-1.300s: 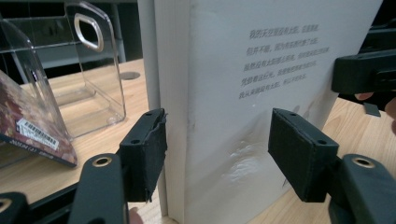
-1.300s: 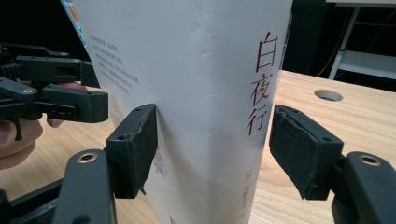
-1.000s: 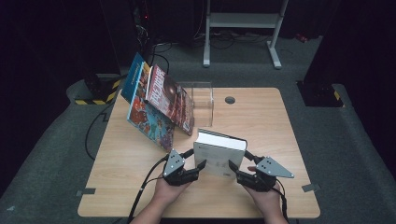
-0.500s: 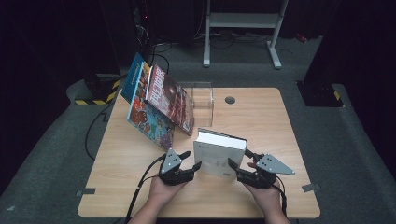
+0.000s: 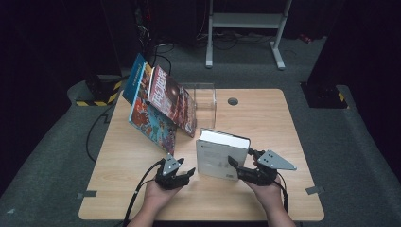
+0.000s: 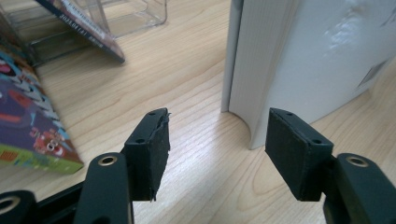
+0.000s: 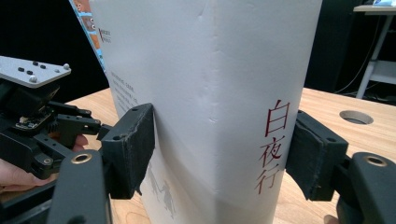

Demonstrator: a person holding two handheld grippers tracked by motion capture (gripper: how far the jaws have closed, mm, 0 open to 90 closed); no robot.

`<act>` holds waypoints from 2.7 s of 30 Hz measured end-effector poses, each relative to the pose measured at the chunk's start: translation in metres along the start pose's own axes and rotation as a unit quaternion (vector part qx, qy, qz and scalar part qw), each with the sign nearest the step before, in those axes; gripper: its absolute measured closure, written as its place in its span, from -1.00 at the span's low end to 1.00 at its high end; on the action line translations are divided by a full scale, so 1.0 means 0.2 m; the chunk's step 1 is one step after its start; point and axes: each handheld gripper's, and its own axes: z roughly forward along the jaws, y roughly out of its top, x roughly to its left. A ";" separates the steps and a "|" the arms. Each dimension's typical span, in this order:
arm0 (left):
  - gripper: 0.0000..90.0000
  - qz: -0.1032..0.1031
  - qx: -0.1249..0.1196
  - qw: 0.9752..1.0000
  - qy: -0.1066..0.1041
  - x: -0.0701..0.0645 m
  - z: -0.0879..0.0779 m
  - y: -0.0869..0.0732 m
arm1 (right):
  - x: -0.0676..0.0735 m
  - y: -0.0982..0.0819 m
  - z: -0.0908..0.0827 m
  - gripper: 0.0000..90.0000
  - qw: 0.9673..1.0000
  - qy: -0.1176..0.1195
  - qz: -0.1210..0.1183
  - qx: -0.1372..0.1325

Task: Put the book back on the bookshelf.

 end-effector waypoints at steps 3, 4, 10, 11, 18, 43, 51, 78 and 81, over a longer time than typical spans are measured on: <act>-0.12 -0.001 -0.004 1.000 0.006 0.01 -0.01 -0.01 | -0.01 0.00 0.00 -0.32 1.000 0.003 0.001 -0.001; -0.12 -0.001 -0.005 1.000 0.009 0.01 -0.01 -0.01 | -0.01 0.00 0.00 -0.32 1.000 0.004 0.000 -0.002; -0.12 -0.006 -0.001 1.000 0.016 0.02 -0.02 -0.03 | 0.01 -0.01 -0.02 -0.30 1.000 0.009 -0.007 -0.008; -0.12 -0.008 -0.002 1.000 0.016 0.02 -0.02 -0.03 | 0.01 -0.01 -0.02 -0.30 1.000 0.009 -0.009 -0.009; -0.12 -0.006 -0.004 1.000 0.017 0.02 -0.02 -0.03 | 0.01 0.00 0.01 -0.36 1.000 0.014 -0.009 -0.010; -0.15 0.014 0.039 0.998 0.056 0.04 -0.04 -0.10 | 0.06 -0.01 -0.03 0.21 0.998 -0.034 -0.052 -0.011; -0.23 0.014 0.083 0.993 0.085 0.07 -0.04 -0.12 | 0.02 -0.02 -0.07 0.19 0.996 -0.079 -0.037 -0.013; -0.27 0.004 0.084 0.990 0.116 0.21 -0.17 -0.19 | 0.03 0.06 -0.04 0.08 0.997 -0.079 0.010 0.013; -0.27 0.003 0.084 0.990 0.116 0.21 -0.17 -0.19 | 0.03 0.08 -0.02 0.02 0.996 -0.080 0.015 0.031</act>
